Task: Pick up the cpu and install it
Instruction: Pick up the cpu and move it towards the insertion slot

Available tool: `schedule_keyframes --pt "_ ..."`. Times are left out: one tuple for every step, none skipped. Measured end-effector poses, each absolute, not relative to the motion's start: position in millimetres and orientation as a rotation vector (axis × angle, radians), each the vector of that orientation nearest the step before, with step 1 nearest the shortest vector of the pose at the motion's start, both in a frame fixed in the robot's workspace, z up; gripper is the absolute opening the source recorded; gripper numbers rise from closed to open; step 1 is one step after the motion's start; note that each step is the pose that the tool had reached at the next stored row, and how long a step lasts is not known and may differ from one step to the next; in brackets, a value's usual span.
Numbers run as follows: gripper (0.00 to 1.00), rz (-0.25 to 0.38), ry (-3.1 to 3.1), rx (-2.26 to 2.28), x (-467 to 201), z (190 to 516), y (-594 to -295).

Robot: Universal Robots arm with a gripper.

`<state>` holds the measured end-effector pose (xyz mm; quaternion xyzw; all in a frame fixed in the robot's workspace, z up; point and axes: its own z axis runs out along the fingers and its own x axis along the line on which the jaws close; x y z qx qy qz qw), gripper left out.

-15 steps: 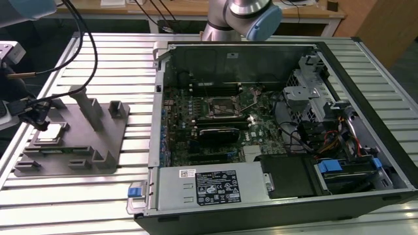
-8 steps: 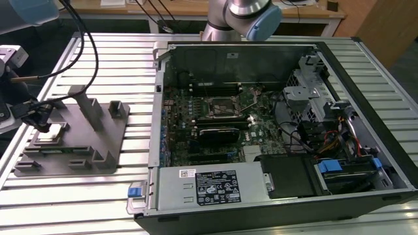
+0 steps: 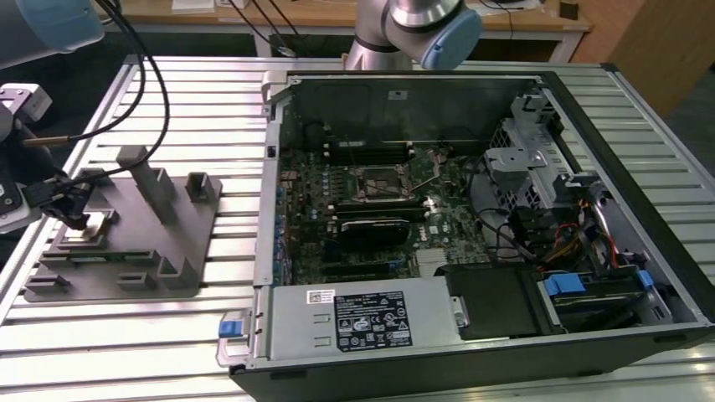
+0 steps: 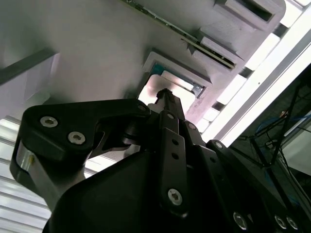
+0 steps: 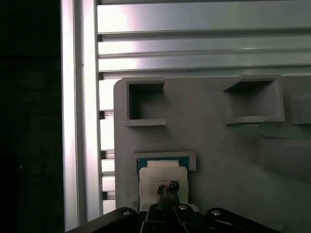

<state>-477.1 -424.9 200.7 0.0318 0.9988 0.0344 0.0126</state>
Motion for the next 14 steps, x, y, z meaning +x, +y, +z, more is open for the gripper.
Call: schedule_keyframes --pt "0.11 0.107 3.113 0.099 -477.2 200.1 -424.9" --pt "0.11 0.107 3.113 0.099 -477.2 199.4 -424.8" --pt "0.11 0.107 3.113 0.099 -477.2 198.7 -424.7" --pt "0.11 0.107 3.113 0.099 -477.3 198.5 -424.7" --pt "0.11 0.107 3.113 0.099 -477.3 198.5 -424.7" --pt "0.11 0.107 3.113 0.099 -477.3 198.5 -424.7" --pt "0.11 0.107 3.113 0.099 -477.3 198.5 -424.7" --pt "0.11 0.107 3.113 0.099 -477.3 198.4 -424.7" --pt "0.11 0.107 3.113 0.099 -477.3 198.4 -424.7" --pt "0.11 0.107 3.113 0.099 -477.3 198.3 -424.7" --pt "0.11 0.107 3.113 0.099 -477.3 198.3 -424.7" --pt "0.11 0.107 3.113 0.099 -477.3 198.3 -424.7" --pt "0.11 0.107 3.113 0.099 -477.4 198.3 -424.7" --pt "0.17 0.107 3.113 0.099 -477.4 198.2 -424.7"
